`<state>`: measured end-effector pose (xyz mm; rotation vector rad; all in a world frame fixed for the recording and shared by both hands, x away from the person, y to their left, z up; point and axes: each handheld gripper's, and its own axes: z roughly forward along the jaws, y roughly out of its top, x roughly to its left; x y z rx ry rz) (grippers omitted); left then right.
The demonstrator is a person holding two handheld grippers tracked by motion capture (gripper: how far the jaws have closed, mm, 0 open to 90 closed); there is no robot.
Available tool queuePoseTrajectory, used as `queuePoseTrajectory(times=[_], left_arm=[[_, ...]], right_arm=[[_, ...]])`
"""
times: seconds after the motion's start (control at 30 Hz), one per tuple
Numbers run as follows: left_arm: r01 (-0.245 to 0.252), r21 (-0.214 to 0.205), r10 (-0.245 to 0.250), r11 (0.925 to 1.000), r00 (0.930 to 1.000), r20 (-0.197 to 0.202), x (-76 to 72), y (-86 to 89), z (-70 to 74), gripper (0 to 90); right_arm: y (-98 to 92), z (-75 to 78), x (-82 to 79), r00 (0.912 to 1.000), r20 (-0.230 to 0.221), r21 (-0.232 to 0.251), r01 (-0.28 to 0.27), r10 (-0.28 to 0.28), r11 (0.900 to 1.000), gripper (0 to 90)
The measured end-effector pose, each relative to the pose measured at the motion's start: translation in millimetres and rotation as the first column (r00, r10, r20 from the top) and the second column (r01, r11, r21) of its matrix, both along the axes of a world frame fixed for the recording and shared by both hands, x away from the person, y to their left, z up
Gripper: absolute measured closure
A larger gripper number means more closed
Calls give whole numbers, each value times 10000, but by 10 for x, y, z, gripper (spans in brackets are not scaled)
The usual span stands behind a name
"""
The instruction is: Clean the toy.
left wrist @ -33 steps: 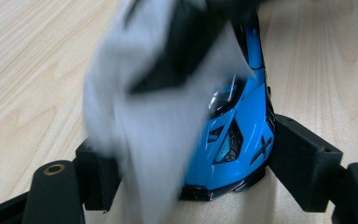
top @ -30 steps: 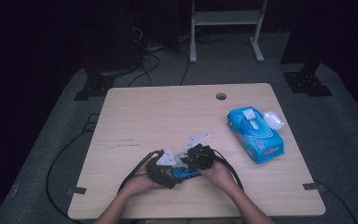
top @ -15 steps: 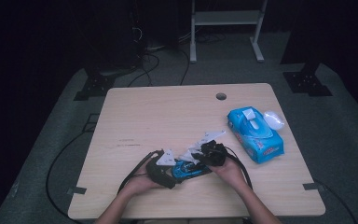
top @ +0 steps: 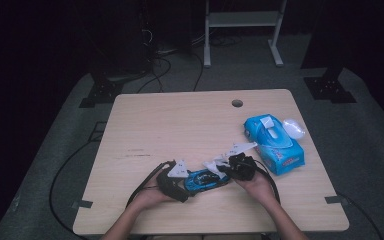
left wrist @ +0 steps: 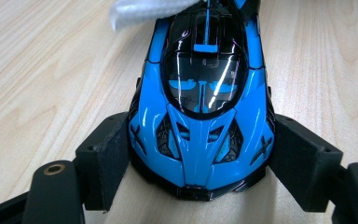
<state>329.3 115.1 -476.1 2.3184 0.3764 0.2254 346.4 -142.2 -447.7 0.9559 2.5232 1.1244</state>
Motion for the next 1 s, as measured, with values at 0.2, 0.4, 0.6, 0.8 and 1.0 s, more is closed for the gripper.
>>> queuePoseTrajectory(times=[0.2, 0.4, 0.6, 0.8, 1.0], left_arm=[[-41, 75, 41, 10000, 10000, 40, -7, -5, 5, 247], [-38, 62, 38, 10000, 10000, 23, -4, -5, 2, 247], [-48, 22, 48, 10000, 10000, 25, -6, 2, -1, 247], [10, 34, -10, 10000, 10000, 33, 1, 0, -1, 247], [-32, 30, 32, 10000, 10000, 19, -4, 4, 1, 247]], right_arm=[[-134, 8, -123, 9997, 80, 433, -237, 234, 9988, 819], [-164, 32, -254, 9985, 132, 447, -537, 531, 9976, 820], [-71, 1, -269, 9964, 271, -155, -799, 803, 9967, 819], [-101, -12, -293, 9969, 298, -20, -730, 731, 9973, 820], [-54, -20, -297, 9949, 150, 171, -1001, 998, 9948, 819]])
